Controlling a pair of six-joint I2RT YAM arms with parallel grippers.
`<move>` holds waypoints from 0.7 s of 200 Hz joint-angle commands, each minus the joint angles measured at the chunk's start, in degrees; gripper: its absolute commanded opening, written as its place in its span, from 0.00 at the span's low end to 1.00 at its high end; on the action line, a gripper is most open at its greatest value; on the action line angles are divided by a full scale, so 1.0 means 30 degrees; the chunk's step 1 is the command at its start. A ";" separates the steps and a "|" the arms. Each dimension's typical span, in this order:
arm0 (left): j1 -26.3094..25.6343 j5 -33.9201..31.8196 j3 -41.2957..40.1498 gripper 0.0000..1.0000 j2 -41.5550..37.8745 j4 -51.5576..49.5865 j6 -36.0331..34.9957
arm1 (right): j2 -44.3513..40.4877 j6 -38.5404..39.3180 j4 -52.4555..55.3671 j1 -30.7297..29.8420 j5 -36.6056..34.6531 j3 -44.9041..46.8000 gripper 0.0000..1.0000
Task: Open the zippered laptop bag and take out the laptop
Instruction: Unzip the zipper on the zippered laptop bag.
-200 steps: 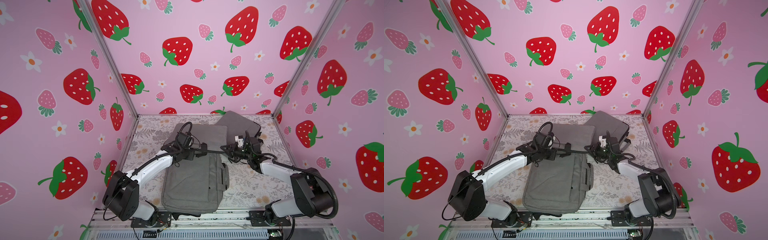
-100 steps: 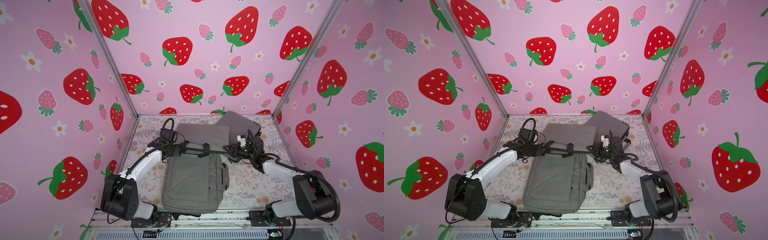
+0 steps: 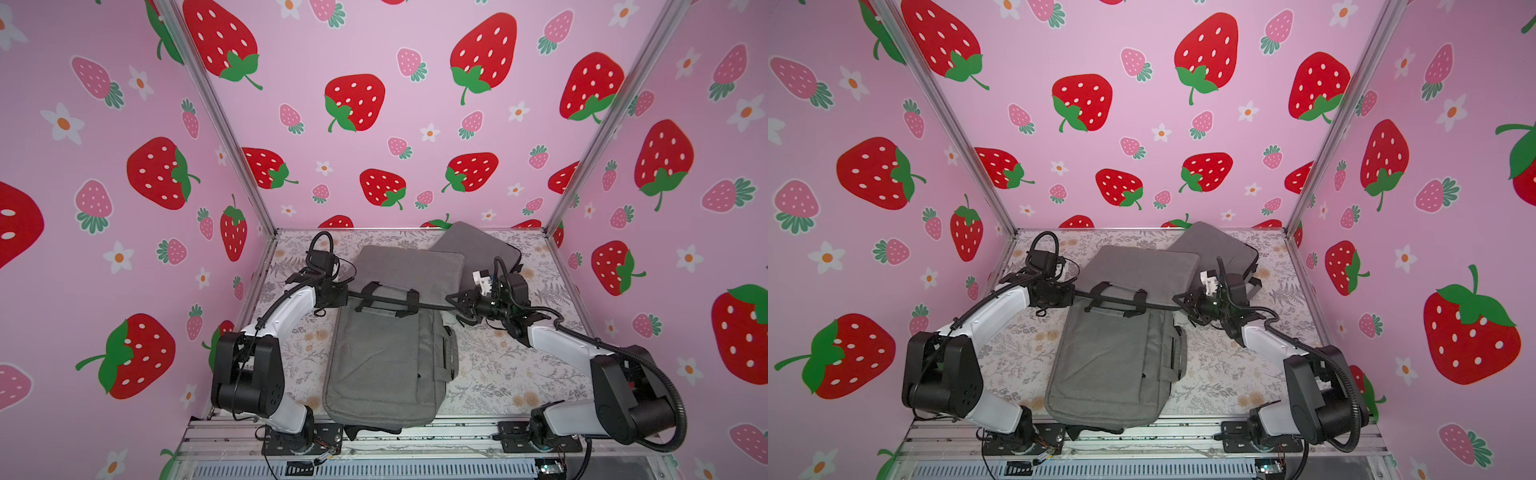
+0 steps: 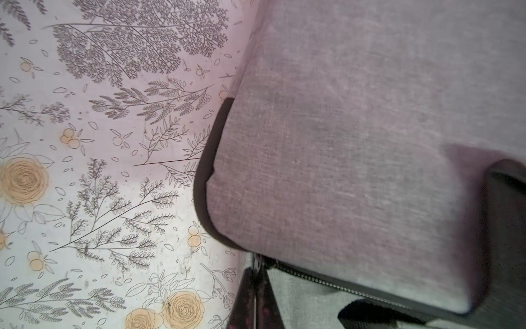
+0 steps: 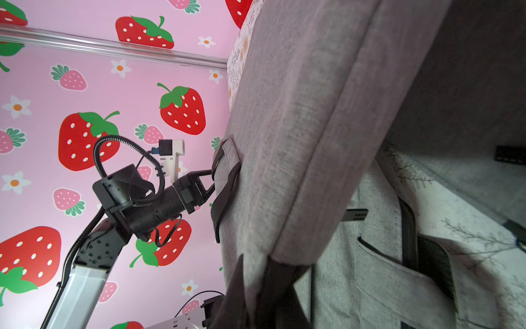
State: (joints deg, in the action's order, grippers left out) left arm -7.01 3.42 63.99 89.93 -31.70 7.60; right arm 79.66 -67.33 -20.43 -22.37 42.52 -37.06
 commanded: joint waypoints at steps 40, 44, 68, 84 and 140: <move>0.1595 -0.4516 0.1209 0.00 0.0657 -0.0254 -0.0069 | -0.1254 0.0821 0.1437 0.1069 0.1114 0.0143 0.00; 0.1575 -0.4404 0.1148 0.00 0.0510 -0.0320 -0.0003 | -0.1293 0.0800 0.1653 0.1088 0.0835 0.0138 0.00; 0.1495 -0.2756 0.0226 0.00 -0.0536 0.0076 0.0585 | -0.1372 0.1006 0.2355 0.1081 0.0002 0.0046 0.00; 0.1044 -0.1941 -0.0277 0.00 -0.0911 0.0351 0.0724 | -0.1248 0.0969 0.2326 0.1070 -0.0114 -0.0118 0.00; 0.1556 -0.3730 0.0505 0.00 0.0084 -0.0124 0.0037 | -0.1309 0.2277 0.3097 0.1231 0.1476 -0.0792 0.00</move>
State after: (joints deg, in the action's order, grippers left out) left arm -5.26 1.52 63.48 88.55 -31.55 7.92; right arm 77.65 -64.14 -13.85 -19.73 43.40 -37.23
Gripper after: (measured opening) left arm 0.054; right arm 0.121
